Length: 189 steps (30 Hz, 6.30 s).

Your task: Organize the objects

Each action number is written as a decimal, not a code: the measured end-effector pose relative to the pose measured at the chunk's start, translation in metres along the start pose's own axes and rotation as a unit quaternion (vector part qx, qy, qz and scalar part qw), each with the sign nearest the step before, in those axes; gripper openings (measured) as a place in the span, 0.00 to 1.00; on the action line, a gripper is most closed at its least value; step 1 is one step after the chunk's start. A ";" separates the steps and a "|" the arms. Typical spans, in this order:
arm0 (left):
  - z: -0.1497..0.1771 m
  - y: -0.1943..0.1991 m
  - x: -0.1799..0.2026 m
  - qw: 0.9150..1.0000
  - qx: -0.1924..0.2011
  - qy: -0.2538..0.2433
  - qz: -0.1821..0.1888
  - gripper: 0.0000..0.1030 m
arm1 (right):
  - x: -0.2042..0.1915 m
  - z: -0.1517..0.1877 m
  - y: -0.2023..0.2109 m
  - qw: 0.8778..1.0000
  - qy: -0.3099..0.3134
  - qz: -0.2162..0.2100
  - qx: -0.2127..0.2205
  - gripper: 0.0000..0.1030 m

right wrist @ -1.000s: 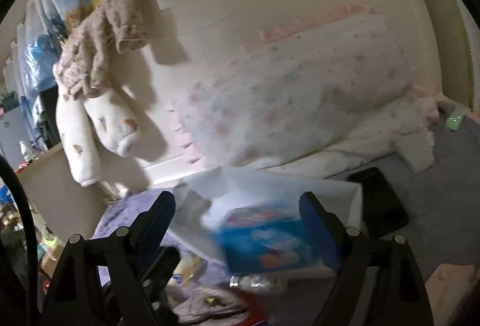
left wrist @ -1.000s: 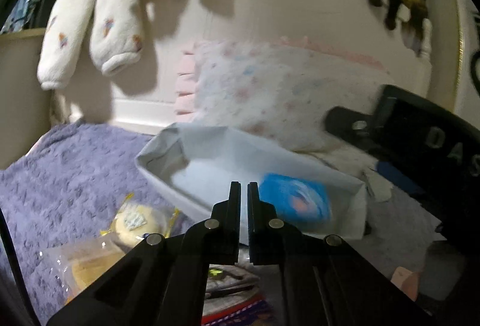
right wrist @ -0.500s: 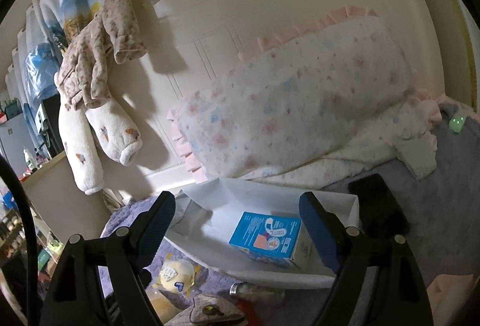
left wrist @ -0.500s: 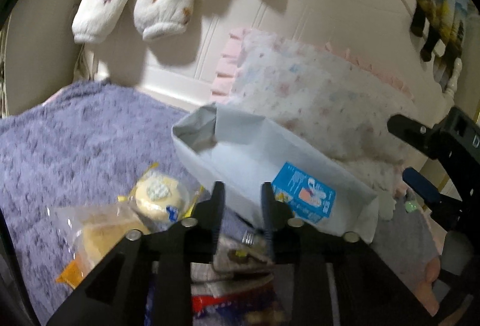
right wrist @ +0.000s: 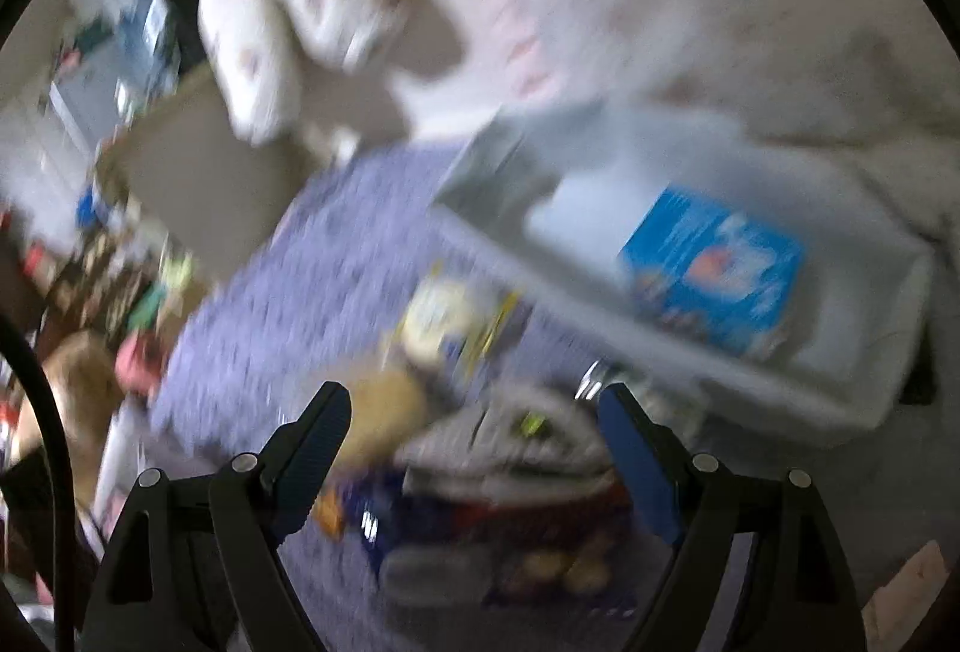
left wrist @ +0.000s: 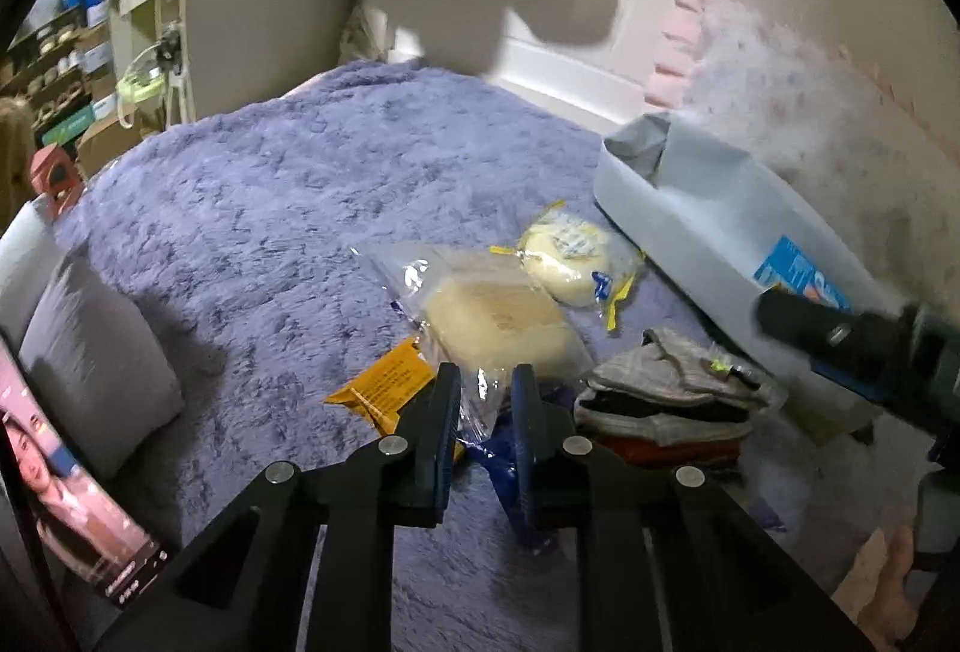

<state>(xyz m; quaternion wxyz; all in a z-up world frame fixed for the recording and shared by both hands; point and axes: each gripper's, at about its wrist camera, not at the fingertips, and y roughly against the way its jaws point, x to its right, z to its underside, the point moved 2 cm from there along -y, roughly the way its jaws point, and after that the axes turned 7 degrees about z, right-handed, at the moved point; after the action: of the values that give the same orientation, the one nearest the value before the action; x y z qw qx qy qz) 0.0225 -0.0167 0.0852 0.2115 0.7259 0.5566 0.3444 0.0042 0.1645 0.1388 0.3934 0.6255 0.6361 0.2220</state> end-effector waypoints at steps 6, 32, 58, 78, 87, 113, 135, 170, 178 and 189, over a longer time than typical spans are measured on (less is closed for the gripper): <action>0.004 -0.027 -0.004 1.000 -0.003 -0.006 0.023 0.17 | -0.024 0.013 -0.035 0.990 0.101 0.096 -0.003 0.82; 0.007 -0.069 -0.022 0.998 -0.062 0.024 -0.003 0.40 | 0.007 0.059 -0.118 0.985 0.144 0.090 -0.004 1.00; 0.014 -0.077 0.001 0.994 -0.074 -0.049 -0.060 0.41 | 0.011 0.056 -0.119 0.988 0.135 0.077 0.000 1.00; 0.014 -0.077 0.002 0.994 -0.074 -0.049 -0.061 0.41 | 0.010 0.056 -0.119 0.988 0.135 0.077 0.000 1.00; 0.014 -0.078 0.003 0.994 -0.074 -0.048 -0.060 0.45 | 0.010 0.056 -0.120 0.988 0.136 0.077 0.001 1.00; 0.018 -0.076 0.006 0.996 -0.065 -0.039 -0.054 0.50 | 0.010 0.056 -0.120 0.988 0.137 0.077 0.001 1.00; 0.016 -0.077 0.007 0.995 -0.071 -0.038 -0.057 0.52 | 0.010 0.056 -0.121 0.988 0.138 0.076 0.001 1.00; 0.015 -0.082 0.008 0.996 -0.059 -0.032 -0.055 0.58 | 0.010 0.054 -0.125 0.985 0.149 0.090 -0.006 1.00; 0.007 -0.077 -0.003 0.998 -0.066 0.013 -0.015 0.50 | 0.015 0.042 -0.129 0.979 0.153 0.082 -0.103 1.00; -0.001 -0.060 -0.012 0.998 -0.044 0.049 -0.001 0.30 | 0.042 0.011 -0.091 0.995 0.072 0.044 -0.058 0.79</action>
<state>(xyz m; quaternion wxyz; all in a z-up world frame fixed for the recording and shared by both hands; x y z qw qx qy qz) -0.0196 -0.0109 0.0418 0.2157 0.6973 0.5518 0.4034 -0.0398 0.1917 0.0523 0.3721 0.6113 0.6207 0.3203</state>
